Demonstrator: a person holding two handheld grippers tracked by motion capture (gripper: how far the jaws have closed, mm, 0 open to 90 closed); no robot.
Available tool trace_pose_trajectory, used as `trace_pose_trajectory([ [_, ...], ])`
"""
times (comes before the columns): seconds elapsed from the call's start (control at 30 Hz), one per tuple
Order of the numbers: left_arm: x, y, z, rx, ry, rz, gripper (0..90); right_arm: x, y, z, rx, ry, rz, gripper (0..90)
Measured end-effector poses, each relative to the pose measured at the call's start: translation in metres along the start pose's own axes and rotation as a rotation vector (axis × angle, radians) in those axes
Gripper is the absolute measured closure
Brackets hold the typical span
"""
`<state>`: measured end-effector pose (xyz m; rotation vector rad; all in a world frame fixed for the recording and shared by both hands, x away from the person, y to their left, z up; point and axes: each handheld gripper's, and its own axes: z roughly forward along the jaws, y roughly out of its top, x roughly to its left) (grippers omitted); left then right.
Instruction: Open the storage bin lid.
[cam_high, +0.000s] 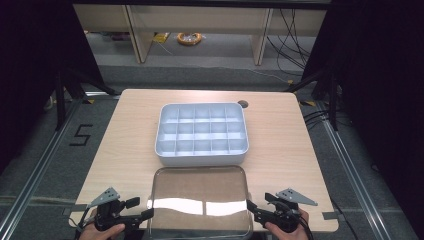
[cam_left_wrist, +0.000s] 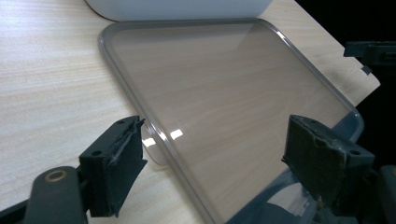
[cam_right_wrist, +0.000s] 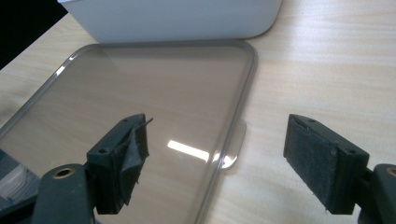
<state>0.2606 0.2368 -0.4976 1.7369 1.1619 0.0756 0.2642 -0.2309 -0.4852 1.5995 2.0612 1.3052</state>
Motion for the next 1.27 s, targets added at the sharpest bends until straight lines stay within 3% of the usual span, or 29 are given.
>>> trace_pose_trajectory([
  [0.03,-0.001,-0.001,0.000,-0.007,-0.003,-0.001,19.2,-0.001,-0.001,0.000,-0.007,0.003,-0.014,22.8],
  [0.07,-0.001,-0.001,0.000,0.002,-0.011,-0.003,19.2,0.001,-0.003,-0.002,0.013,0.005,0.018,22.8],
  [0.1,-0.001,-0.001,0.000,0.002,-0.011,-0.003,19.2,0.001,-0.003,-0.002,0.013,0.005,0.018,22.8],
  [0.27,-0.003,-0.003,-0.005,-0.011,-0.002,0.000,19.7,-0.001,-0.009,-0.006,-0.002,0.008,-0.014,22.8],
  [0.57,-0.006,-0.007,-0.008,-0.014,0.001,0.016,19.8,0.004,-0.016,-0.012,-0.001,0.002,-0.009,22.7],
  [0.6,-0.006,-0.007,-0.008,-0.011,0.003,0.012,19.8,0.007,-0.017,-0.014,-0.005,0.003,0.031,22.7],
  [0.9,-0.005,-0.008,-0.008,-0.019,0.007,0.002,20.1,0.003,-0.018,-0.013,-0.037,0.012,0.006,22.7],
  [0.93,-0.005,-0.008,-0.008,-0.014,0.009,0.005,20.1,0.004,-0.019,-0.013,-0.031,0.035,0.023,22.7],
  [0.97,-0.005,-0.008,-0.008,-0.011,0.010,0.007,20.2,0.003,-0.018,-0.012,-0.033,0.036,0.009,22.7],
  [1.13,-0.005,-0.008,-0.008,-0.005,0.010,-0.003,20.2,0.003,-0.018,-0.014,-0.015,0.007,0.003,22.7],
  [1.17,-0.005,-0.009,-0.007,0.002,0.016,-0.004,20.3,0.003,-0.018,-0.013,-0.009,0.006,-0.005,22.7],
  [1.2,-0.006,-0.009,-0.006,0.008,0.011,-0.012,20.5,0.004,-0.019,-0.011,-0.016,0.021,0.022,22.7],
  [1.27,-0.005,-0.010,-0.006,0.015,0.013,-0.006,20.7,0.003,-0.019,-0.011,-0.017,0.018,0.009,22.7],
])
